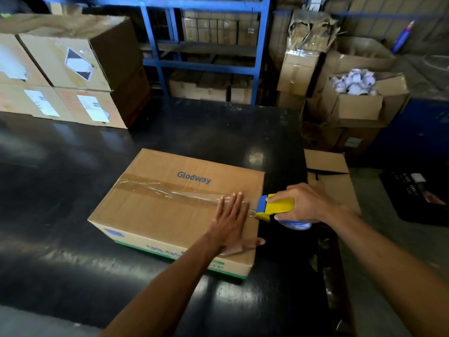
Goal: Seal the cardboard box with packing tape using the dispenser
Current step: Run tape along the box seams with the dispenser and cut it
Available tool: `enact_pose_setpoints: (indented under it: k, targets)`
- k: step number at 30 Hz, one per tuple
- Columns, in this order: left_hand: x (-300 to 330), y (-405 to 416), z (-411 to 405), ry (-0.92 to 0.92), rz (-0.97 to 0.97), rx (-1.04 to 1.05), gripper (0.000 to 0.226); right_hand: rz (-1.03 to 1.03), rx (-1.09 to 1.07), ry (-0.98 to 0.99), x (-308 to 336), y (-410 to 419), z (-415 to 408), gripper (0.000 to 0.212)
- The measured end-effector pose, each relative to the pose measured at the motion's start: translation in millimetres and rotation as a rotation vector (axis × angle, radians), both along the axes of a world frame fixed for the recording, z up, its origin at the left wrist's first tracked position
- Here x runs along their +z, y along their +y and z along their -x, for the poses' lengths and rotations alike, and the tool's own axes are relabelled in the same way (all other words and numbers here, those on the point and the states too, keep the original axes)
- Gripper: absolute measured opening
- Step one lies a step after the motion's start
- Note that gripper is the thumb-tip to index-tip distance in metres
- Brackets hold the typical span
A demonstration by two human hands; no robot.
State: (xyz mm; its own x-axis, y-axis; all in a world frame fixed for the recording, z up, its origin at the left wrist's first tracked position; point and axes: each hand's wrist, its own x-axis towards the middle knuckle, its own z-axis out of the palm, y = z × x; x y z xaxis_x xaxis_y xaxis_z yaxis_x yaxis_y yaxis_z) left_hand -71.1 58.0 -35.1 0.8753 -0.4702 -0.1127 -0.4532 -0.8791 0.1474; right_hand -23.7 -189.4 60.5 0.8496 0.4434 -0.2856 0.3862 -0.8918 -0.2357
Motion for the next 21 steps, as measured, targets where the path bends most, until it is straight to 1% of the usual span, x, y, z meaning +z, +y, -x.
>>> enact_pose_setpoints:
  k: [2, 6, 11, 13, 17, 19, 21]
  targets:
    - [-3, -2, -1, -0.005, -0.022, 0.020, 0.123, -0.031, -0.015, 0.004, -1, -7, 1, 0.060]
    - [-4, 1, -1, -0.030, -0.064, 0.007, 0.115, -0.030, 0.001, -0.032, 1, -29, 9, 0.056]
    - [-4, -3, -1, -0.031, -0.093, -0.002, 0.123, 0.048, 0.090, -0.034, -9, -17, 4, 0.055]
    - [-4, -3, -2, -0.034, -0.089, 0.000, 0.124, 0.106, 0.120, -0.073, -6, -9, 2, 0.055]
    - [-5, -5, -4, -0.009, -0.087, -0.006, 0.116, 0.308, 0.266, -0.101, -7, 11, 11, 0.055]
    - [-2, -4, -5, 0.017, -0.079, 0.006, 0.115, 0.309, 0.230, -0.121, -16, 12, 18, 0.055]
    - [2, -9, -7, 0.059, -0.016, 0.088, 0.111, 0.264, 0.154, -0.154, -20, 8, 18, 0.055]
